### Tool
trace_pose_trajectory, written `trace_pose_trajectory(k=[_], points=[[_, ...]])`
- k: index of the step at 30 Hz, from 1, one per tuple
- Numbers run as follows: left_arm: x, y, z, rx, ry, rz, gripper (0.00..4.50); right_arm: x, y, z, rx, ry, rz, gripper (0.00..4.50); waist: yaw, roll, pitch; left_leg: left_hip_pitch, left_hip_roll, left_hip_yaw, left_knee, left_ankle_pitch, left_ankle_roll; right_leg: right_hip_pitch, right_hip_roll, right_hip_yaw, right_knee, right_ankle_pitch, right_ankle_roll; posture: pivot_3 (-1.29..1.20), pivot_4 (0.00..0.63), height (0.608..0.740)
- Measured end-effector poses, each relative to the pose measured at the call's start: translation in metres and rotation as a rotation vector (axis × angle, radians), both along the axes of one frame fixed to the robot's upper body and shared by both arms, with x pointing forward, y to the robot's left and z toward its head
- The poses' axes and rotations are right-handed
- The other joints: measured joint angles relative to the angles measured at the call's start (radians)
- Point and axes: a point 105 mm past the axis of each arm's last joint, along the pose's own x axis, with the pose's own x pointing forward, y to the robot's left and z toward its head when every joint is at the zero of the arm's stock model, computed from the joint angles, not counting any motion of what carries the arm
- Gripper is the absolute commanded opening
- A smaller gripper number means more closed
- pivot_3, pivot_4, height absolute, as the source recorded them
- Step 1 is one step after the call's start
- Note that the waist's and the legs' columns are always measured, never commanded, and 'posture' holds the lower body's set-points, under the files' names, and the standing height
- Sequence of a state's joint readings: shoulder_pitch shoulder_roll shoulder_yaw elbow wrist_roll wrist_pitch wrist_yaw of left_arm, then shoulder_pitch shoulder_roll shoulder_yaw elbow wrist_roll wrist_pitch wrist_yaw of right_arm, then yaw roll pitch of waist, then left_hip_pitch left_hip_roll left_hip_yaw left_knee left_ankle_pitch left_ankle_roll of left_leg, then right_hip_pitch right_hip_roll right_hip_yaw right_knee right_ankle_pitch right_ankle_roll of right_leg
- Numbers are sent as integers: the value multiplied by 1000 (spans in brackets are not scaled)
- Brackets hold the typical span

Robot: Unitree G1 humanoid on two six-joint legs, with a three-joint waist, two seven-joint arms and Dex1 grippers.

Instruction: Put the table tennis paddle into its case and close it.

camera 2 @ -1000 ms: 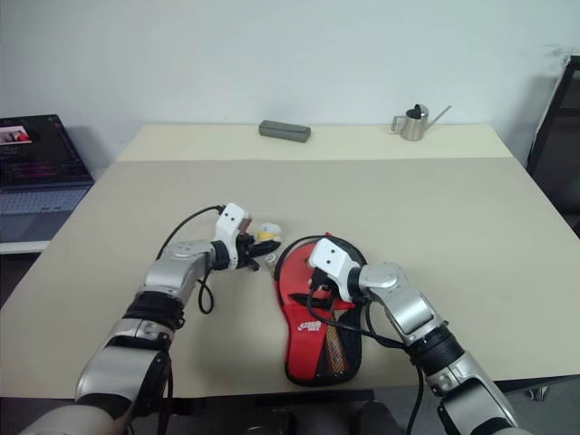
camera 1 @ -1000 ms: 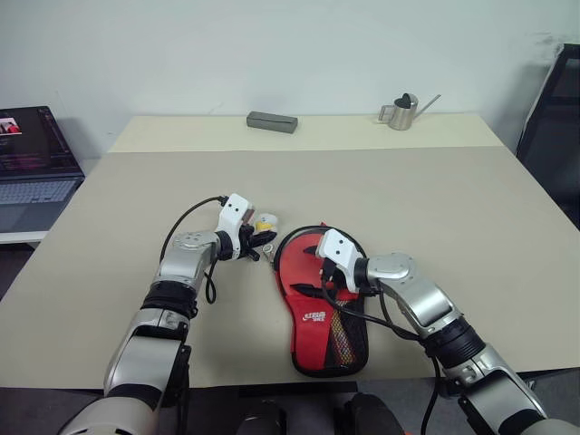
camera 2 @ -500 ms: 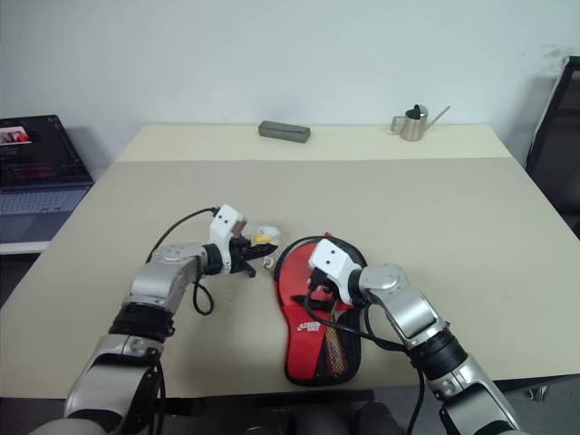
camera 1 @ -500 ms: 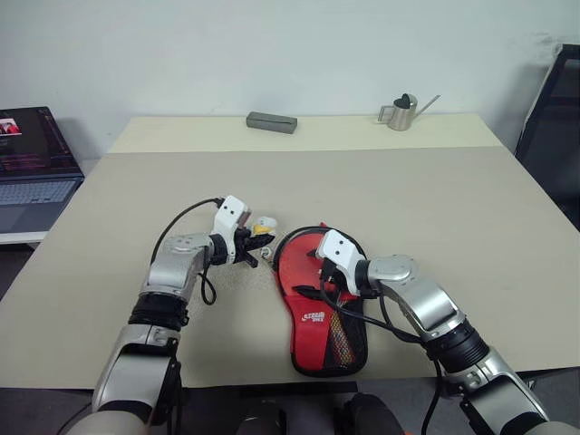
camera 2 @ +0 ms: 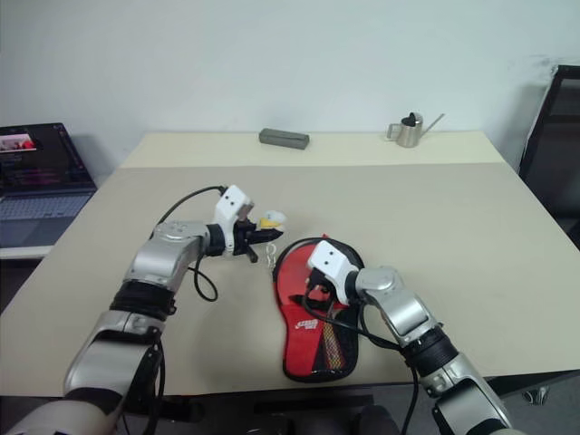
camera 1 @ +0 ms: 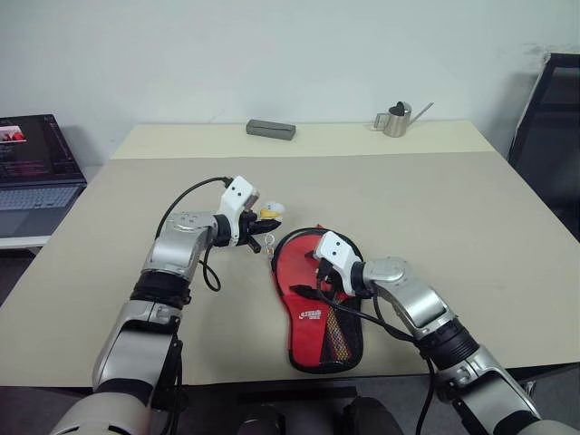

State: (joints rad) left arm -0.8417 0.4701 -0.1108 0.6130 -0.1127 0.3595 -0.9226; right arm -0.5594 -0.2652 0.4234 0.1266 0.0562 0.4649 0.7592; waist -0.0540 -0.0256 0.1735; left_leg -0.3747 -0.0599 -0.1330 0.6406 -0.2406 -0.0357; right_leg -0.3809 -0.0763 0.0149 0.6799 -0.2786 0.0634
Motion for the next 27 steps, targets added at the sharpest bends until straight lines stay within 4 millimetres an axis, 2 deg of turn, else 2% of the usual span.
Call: trace_pose_trajectory(k=[6, 14, 27], points=[[17, -10, -18, 26, 19, 31, 307, 0, 0, -1, 2, 1, -10, 4500, 1, 0, 0, 2, 1, -1, 0, 0, 0, 2, 2, 0, 0, -1, 1, 0, 150, 740], [24, -21, -39, 61, 61, 71, 307, 0, 0, -3, 2, 3, -15, 4500, 1, -1, 0, 2, 1, -1, 0, 0, 0, 2, 2, -1, 0, 0, 1, 0, 150, 740], [39, -37, -26, 134, -27, 129, 307, -3, -2, -4, 7, -2, -37, 4500, 2, -1, 0, 2, 1, -1, 0, 0, 0, 2, 2, -1, -1, -1, 2, 0, 150, 740]])
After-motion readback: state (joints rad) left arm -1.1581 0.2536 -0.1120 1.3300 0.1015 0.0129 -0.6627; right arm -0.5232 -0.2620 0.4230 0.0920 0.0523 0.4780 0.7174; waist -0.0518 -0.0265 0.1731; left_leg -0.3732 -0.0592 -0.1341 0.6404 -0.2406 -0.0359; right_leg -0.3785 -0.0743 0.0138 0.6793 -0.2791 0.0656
